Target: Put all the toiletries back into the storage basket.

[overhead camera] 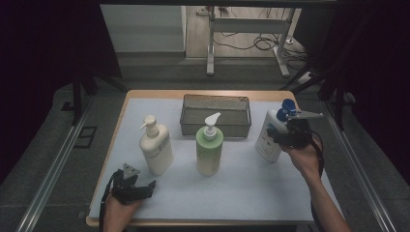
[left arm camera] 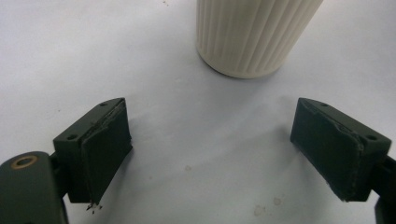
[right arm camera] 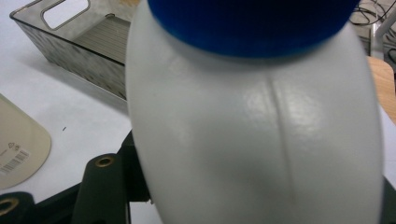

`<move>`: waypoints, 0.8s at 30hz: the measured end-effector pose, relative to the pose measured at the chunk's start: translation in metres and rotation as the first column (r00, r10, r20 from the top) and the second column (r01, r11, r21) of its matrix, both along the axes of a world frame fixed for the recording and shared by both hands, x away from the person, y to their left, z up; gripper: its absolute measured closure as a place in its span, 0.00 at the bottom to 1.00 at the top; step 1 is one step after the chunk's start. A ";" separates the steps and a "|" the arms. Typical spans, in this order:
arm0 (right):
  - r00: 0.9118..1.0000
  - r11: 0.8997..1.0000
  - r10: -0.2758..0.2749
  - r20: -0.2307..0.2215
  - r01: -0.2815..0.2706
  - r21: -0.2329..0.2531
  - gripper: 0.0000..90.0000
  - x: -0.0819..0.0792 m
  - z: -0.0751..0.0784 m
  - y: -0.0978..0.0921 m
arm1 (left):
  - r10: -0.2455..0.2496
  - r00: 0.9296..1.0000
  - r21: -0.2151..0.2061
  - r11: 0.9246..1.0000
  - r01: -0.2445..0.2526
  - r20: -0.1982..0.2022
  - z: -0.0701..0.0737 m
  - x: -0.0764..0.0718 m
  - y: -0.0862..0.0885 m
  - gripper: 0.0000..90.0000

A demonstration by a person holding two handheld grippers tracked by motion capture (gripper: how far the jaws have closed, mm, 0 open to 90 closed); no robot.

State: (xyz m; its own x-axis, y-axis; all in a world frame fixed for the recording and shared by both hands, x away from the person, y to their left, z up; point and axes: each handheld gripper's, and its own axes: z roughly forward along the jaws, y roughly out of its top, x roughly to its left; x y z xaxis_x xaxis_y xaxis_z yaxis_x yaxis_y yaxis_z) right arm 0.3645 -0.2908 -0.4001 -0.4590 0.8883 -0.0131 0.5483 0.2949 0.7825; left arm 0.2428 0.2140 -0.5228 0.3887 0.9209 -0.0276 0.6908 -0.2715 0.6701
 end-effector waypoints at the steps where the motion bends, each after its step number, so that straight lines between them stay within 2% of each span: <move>1: 1.000 1.000 0.003 0.001 -0.003 -0.004 0.44 -0.001 0.000 0.001 | 0.000 1.000 0.000 1.000 0.000 0.000 0.000 0.000 0.000 0.13; 7: 1.000 1.000 0.016 -0.002 -0.016 -0.021 0.44 -0.005 0.007 0.005 | -0.004 1.000 0.001 1.000 0.004 -0.002 0.000 0.000 0.000 0.13; 18: 0.998 0.998 0.061 -0.013 -0.061 0.014 0.44 -0.010 0.026 0.012 | -0.006 1.000 0.002 1.000 0.006 -0.002 0.000 0.001 0.000 0.13; 24: 0.997 0.997 0.080 -0.016 -0.080 0.011 0.44 -0.012 0.035 0.017 | -0.009 1.000 0.003 1.000 0.009 -0.003 0.000 0.001 0.000 0.13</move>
State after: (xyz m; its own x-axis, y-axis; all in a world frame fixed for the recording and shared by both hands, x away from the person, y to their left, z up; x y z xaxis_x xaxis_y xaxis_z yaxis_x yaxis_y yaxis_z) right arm 0.3524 -0.2742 -0.3655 -0.5287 0.8488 0.0040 0.5359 0.3301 0.7771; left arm 0.2440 0.2144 -0.5224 0.3971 0.9174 -0.0262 0.6902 -0.2797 0.6674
